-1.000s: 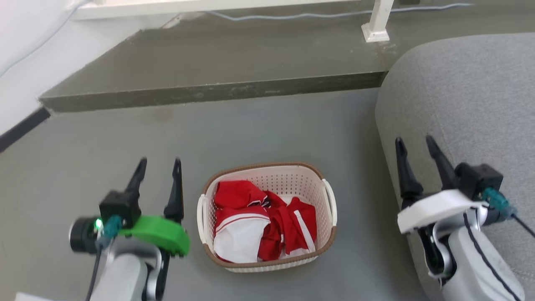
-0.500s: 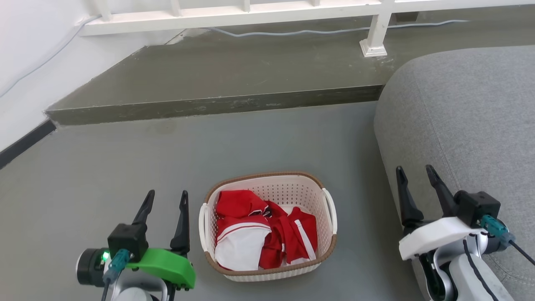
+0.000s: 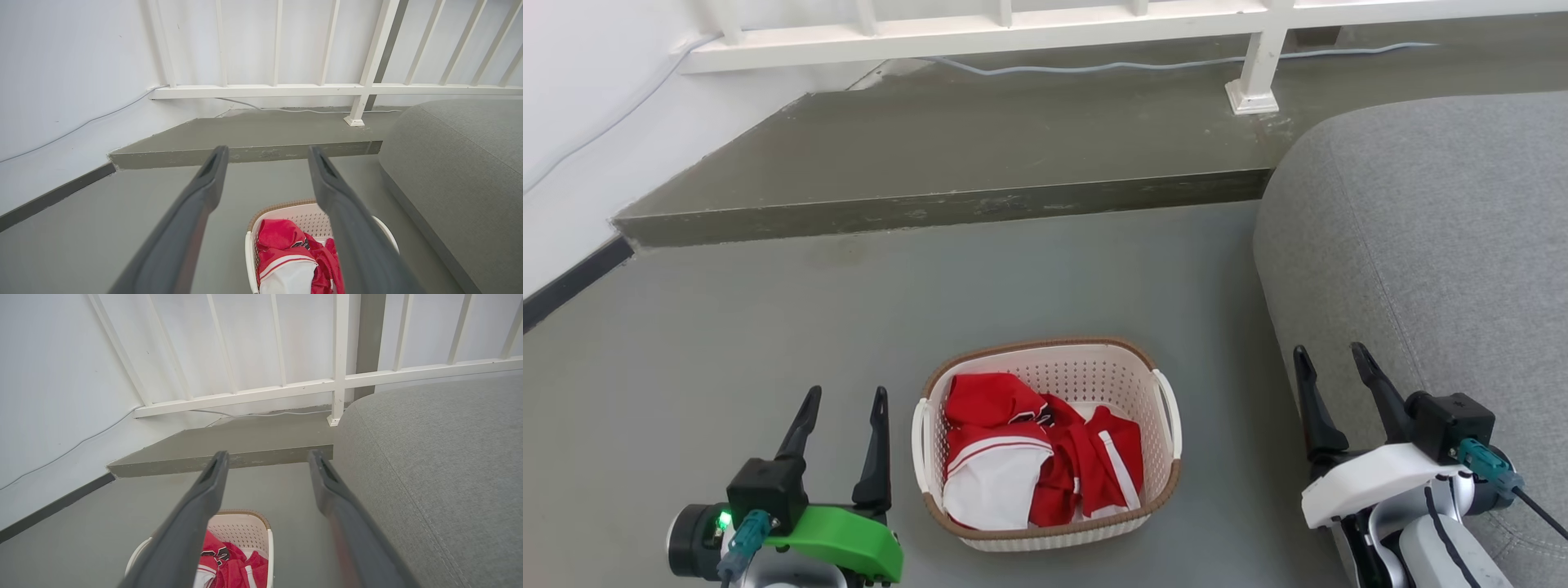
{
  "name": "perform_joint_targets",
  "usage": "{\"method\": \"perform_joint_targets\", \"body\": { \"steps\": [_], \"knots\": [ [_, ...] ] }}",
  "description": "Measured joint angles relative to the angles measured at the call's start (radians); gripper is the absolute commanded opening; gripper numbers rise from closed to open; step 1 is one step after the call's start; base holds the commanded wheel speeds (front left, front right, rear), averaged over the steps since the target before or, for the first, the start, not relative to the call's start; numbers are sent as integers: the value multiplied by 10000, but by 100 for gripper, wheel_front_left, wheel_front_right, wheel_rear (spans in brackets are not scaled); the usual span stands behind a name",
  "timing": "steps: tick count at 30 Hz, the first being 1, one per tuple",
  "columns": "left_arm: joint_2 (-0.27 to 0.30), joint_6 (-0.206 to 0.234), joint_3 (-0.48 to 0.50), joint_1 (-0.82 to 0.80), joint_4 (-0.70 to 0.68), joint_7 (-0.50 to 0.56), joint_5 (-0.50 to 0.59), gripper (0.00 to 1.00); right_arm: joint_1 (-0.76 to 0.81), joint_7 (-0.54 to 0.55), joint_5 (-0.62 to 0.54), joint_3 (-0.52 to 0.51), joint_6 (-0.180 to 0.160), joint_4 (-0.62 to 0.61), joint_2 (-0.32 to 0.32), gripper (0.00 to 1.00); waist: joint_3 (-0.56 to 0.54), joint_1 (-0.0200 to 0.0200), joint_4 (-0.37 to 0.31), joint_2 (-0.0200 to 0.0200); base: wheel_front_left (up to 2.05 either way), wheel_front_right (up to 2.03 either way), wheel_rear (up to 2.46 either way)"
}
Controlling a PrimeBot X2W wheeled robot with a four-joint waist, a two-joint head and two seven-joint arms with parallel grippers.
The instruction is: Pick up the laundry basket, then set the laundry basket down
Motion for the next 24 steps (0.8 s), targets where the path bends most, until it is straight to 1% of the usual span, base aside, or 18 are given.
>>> {"method": "perform_joint_targets", "body": {
  "steps": [24],
  "knots": [
    [15,90,217,343,-424,4,330,100,142,0,-307,-25,-2,-242,-167,100,137,0,17,0,0,0,0]
  ]
}}
